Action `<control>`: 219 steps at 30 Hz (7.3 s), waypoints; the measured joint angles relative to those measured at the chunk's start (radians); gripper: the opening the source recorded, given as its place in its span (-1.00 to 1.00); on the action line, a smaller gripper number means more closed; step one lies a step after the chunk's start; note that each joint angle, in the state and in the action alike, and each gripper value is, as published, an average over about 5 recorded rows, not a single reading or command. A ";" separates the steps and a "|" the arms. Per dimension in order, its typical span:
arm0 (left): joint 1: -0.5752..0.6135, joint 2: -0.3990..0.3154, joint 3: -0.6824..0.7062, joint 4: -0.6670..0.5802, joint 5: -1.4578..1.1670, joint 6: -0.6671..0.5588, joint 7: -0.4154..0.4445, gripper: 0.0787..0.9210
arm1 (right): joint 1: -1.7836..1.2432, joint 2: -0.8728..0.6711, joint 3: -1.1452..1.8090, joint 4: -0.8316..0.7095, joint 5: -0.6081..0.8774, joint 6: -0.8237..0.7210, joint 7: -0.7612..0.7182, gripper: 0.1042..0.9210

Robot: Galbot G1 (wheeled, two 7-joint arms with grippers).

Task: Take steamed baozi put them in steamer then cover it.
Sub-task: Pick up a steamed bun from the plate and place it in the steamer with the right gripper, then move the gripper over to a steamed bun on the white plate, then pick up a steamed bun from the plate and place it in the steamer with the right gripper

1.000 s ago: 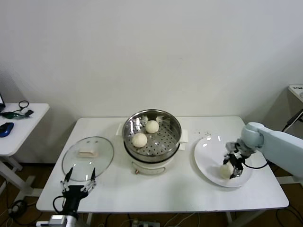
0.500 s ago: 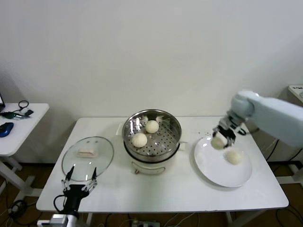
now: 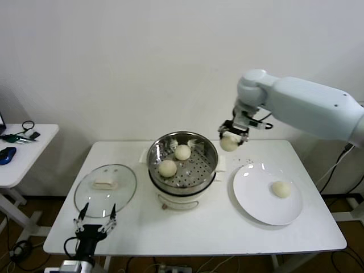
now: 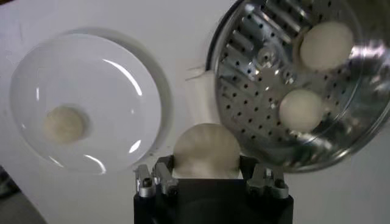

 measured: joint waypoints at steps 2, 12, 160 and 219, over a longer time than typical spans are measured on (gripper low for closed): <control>0.000 0.000 0.000 0.000 0.000 0.000 0.000 0.77 | -0.010 0.026 0.006 0.014 -0.015 0.017 0.000 0.45; -0.005 0.003 0.000 0.002 -0.002 0.003 0.000 0.77 | -0.081 0.139 0.021 0.038 -0.094 0.087 0.005 0.47; 0.006 -0.011 0.020 -0.012 0.017 -0.003 -0.002 0.77 | -0.322 -0.253 0.189 -0.354 0.295 -0.635 0.084 0.45; -0.030 0.040 0.055 0.027 -0.023 -0.009 -0.001 0.77 | 0.003 0.276 -0.457 -0.281 0.941 -0.812 0.243 0.49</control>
